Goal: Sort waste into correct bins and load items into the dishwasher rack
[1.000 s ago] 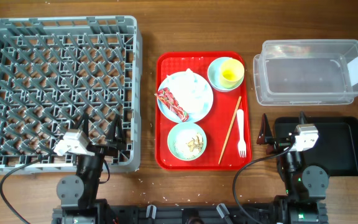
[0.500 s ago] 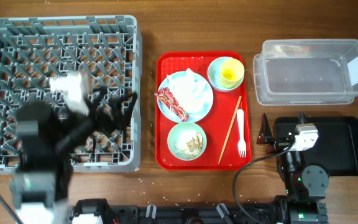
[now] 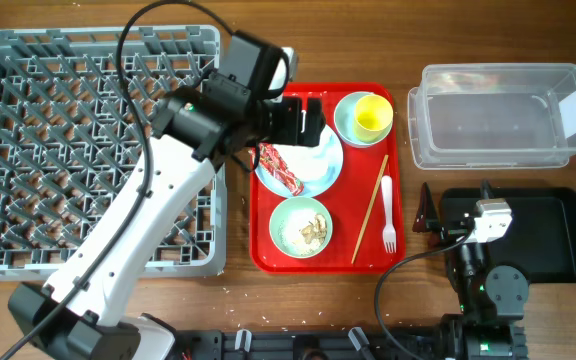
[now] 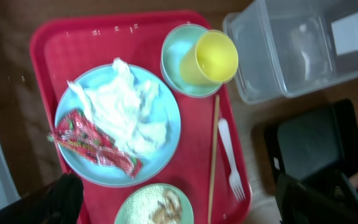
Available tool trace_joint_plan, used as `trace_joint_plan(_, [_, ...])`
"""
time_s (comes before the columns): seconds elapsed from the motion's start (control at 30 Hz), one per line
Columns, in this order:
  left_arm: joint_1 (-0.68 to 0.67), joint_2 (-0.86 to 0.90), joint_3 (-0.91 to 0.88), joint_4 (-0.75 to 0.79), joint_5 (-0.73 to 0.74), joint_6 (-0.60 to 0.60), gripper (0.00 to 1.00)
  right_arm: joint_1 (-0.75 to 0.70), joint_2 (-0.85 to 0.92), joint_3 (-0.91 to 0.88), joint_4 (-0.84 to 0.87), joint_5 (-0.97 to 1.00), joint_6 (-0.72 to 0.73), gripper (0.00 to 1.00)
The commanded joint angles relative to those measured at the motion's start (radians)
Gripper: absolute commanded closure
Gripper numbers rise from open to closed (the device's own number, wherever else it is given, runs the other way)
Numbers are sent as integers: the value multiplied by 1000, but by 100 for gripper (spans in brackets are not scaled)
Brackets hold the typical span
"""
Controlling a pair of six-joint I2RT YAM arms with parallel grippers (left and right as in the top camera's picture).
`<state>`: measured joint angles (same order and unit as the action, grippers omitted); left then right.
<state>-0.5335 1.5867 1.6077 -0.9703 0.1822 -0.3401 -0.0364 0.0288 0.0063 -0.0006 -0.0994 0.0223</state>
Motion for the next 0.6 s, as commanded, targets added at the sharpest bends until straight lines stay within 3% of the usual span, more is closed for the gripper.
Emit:
trace_joint_plan(0.0, [-26,47,22,50,-85,-15,0,0,-5,-1,3,10,10,0])
trace_joint_plan(0.2, [-27,89,21,45,-66,-9,0,0,-5,-1,3,10,10,0])
trace_joint_plan(0.27, [26,40,21,23,-139,-35,0,0,-5,-1,3,10,10,0])
trace_joint_plan(0.43, [306,-67,21,-88,-135,-98,0,0,-5,-1,3,10,10,0])
trace_joint_plan(0.47, [438,-74,21,-151,-103,-149,0,0,-5,-1,3,10,10,0])
trace_joint_plan(0.57, [553,-66,21,-200,11,-151,0,0,-5,-1,3,10,10,0])
